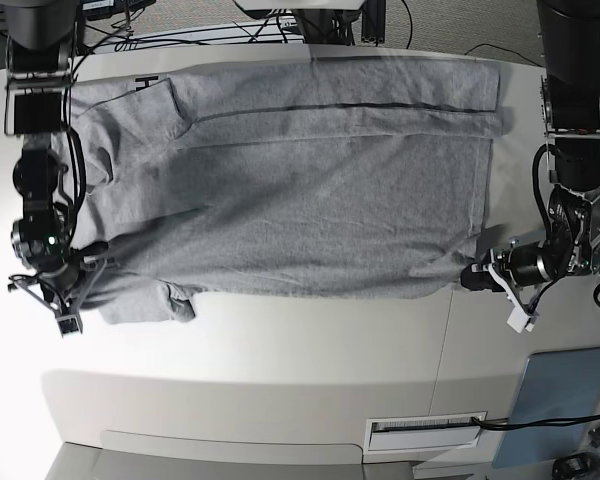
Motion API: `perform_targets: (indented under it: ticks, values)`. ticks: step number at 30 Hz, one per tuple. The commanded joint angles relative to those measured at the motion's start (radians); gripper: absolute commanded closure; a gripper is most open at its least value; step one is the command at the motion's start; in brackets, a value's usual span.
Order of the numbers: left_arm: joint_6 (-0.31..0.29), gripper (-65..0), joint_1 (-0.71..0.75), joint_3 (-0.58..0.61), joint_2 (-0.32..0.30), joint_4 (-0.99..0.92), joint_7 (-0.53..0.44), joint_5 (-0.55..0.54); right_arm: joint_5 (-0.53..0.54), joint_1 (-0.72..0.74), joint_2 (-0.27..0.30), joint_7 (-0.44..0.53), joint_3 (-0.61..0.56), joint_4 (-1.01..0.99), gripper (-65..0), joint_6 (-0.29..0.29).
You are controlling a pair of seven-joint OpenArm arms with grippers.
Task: Fold the T-shirt properly
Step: 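Grasp the hem corners with both grippers and lift the hem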
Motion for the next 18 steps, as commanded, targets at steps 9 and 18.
perform_targets:
  ticks: [9, 18]
  values:
    - [0.076, 0.0, -0.033, -0.005, -0.019, 0.139, -0.053, 0.098, -0.003, -0.105, 0.018, 0.015, 0.037, 0.098, 0.0, -0.012]
    - [0.241, 0.0, 0.059, -0.005, -0.011, 0.336, -0.28, 0.383, -0.003, -0.103, 0.018, 0.019, 0.037, 0.098, 0.0, -0.015]
